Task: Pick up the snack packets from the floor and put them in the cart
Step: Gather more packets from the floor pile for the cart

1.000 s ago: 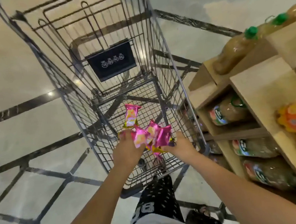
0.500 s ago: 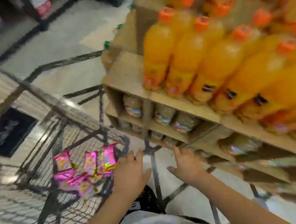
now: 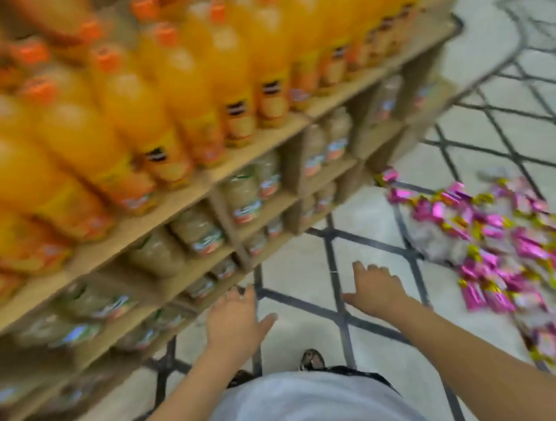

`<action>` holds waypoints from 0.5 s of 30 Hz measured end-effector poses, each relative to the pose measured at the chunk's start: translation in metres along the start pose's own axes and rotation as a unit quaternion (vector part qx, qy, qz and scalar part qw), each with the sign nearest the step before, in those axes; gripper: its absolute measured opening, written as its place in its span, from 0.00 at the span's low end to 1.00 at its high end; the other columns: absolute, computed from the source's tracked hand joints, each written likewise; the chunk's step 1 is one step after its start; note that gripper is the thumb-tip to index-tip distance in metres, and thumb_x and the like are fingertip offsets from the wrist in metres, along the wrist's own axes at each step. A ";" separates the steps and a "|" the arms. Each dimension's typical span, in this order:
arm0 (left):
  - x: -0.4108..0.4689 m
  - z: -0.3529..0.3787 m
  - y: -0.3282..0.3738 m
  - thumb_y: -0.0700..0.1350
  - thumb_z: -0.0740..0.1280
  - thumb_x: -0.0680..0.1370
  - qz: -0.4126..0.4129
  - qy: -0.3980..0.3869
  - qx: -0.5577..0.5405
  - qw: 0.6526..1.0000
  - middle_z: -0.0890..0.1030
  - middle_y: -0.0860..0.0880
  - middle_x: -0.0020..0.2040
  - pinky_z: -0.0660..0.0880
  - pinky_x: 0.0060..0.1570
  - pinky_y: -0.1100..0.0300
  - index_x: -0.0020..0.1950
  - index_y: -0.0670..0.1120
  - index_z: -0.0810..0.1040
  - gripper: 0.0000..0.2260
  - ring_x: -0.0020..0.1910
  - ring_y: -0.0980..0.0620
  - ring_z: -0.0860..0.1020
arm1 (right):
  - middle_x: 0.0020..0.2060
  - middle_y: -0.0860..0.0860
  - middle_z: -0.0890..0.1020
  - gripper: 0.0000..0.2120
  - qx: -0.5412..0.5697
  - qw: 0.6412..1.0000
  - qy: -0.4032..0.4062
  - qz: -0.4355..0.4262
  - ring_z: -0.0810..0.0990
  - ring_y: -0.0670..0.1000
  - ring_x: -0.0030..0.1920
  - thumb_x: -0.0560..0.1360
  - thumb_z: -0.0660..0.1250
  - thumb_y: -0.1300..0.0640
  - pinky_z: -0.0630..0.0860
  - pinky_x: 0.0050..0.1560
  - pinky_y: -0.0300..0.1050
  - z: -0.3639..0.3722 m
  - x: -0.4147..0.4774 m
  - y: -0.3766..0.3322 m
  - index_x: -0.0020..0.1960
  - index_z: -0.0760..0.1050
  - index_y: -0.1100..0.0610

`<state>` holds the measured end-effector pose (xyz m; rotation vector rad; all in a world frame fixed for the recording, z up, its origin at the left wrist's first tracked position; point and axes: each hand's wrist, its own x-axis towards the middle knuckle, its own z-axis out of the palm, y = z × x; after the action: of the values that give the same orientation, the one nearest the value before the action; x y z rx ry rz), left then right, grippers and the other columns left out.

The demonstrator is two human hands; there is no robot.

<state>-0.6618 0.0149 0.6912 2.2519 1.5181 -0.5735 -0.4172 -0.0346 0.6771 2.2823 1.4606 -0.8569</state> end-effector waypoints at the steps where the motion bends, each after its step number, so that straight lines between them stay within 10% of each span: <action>1: 0.011 -0.005 0.022 0.66 0.57 0.78 0.030 0.000 0.018 0.999 0.70 0.46 0.70 0.70 0.62 0.52 0.75 0.49 0.61 0.32 0.68 0.45 0.70 | 0.64 0.58 0.72 0.31 0.031 0.999 0.007 0.030 0.71 0.61 0.64 0.77 0.63 0.40 0.71 0.59 0.54 -0.001 -0.002 0.025 0.71 0.61 0.57; 15: 0.142 -0.046 0.230 0.64 0.58 0.78 0.290 -0.017 0.168 0.942 0.72 0.45 0.69 0.72 0.61 0.52 0.77 0.49 0.60 0.32 0.66 0.44 0.72 | 0.64 0.58 0.74 0.30 0.343 0.880 0.000 0.329 0.74 0.60 0.64 0.75 0.65 0.41 0.76 0.59 0.53 0.032 -0.007 0.202 0.69 0.64 0.57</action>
<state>-0.3938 0.0680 0.6729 2.7539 0.7011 -0.7158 -0.2489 -0.1455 0.6431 2.9632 0.2699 -1.2503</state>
